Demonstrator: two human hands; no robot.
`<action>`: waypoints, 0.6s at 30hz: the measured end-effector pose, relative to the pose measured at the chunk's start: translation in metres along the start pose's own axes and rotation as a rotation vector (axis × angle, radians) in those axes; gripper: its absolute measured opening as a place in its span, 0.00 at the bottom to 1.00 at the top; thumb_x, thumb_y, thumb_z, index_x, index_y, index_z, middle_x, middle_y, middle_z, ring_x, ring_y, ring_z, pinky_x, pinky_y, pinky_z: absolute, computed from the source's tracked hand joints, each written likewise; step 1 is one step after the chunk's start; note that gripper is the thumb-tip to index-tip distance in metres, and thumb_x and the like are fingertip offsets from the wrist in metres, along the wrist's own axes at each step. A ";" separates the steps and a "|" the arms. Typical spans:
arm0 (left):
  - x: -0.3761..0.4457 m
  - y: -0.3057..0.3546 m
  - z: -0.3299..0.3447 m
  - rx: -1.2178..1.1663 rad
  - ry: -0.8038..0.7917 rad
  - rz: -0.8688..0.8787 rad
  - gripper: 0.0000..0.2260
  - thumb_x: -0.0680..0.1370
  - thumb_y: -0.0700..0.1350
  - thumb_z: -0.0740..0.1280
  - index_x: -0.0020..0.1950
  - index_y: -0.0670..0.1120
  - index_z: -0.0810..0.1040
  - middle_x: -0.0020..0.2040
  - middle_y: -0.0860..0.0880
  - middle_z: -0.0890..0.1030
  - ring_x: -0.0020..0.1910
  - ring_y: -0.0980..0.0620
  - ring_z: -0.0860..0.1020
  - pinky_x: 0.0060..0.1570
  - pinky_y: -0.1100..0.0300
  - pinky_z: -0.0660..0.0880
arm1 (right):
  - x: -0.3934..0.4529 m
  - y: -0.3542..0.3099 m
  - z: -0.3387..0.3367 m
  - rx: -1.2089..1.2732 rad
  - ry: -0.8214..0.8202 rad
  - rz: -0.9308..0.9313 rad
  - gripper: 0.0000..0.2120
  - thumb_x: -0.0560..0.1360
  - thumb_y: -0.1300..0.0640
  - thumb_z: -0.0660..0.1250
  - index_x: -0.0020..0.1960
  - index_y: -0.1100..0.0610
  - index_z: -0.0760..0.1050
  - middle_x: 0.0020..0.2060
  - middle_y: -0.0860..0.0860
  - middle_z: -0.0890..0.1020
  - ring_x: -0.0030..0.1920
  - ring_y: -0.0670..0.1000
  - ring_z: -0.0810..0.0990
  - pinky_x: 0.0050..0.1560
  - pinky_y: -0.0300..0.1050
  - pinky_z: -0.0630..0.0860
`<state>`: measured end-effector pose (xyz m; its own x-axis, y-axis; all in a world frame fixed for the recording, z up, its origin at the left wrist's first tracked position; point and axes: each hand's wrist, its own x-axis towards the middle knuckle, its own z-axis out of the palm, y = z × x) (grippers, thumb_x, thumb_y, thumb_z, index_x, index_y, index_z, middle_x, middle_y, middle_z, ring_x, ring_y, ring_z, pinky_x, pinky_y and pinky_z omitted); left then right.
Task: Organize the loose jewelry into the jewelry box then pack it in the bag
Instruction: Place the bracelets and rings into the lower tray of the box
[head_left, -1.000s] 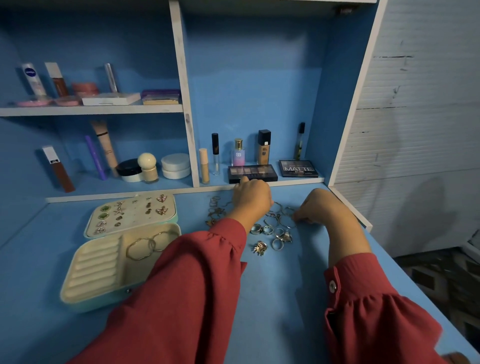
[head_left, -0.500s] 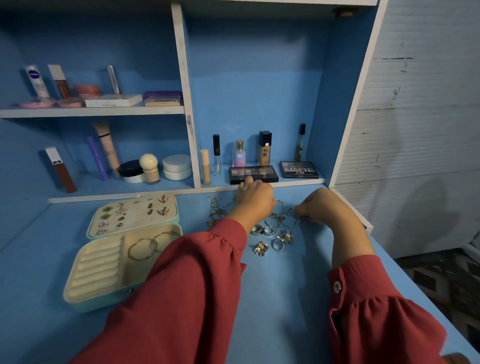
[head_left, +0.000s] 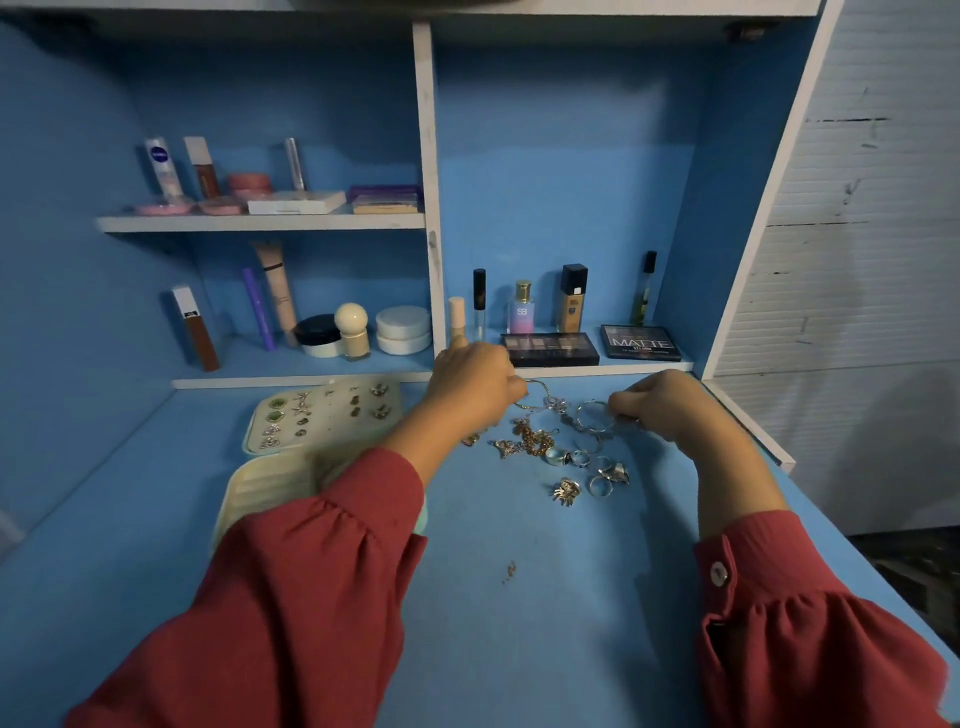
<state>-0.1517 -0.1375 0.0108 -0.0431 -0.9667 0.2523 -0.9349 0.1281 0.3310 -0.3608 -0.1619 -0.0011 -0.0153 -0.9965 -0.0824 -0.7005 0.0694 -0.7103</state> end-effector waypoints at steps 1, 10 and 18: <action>-0.006 -0.007 -0.006 -0.011 0.013 -0.010 0.15 0.76 0.44 0.63 0.29 0.44 0.70 0.35 0.46 0.74 0.52 0.44 0.71 0.53 0.49 0.73 | -0.001 -0.003 0.003 0.016 -0.005 -0.007 0.10 0.71 0.56 0.68 0.33 0.58 0.78 0.29 0.54 0.73 0.29 0.52 0.67 0.30 0.40 0.64; -0.067 -0.095 -0.043 -0.078 0.117 -0.098 0.08 0.74 0.43 0.67 0.34 0.48 0.77 0.41 0.50 0.79 0.52 0.48 0.71 0.54 0.51 0.70 | -0.016 -0.039 0.042 0.308 -0.123 -0.103 0.11 0.71 0.53 0.70 0.37 0.62 0.82 0.33 0.54 0.79 0.34 0.53 0.68 0.31 0.42 0.64; -0.107 -0.142 -0.049 -0.242 0.052 -0.077 0.10 0.71 0.39 0.73 0.35 0.52 0.78 0.48 0.56 0.78 0.56 0.53 0.67 0.54 0.71 0.62 | -0.047 -0.087 0.099 0.379 -0.250 -0.164 0.09 0.71 0.57 0.69 0.35 0.60 0.80 0.28 0.52 0.78 0.27 0.48 0.67 0.25 0.36 0.64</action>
<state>0.0028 -0.0416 -0.0184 0.0493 -0.9637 0.2624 -0.8228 0.1097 0.5576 -0.2284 -0.1165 -0.0042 0.2786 -0.9570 -0.0808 -0.3695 -0.0292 -0.9288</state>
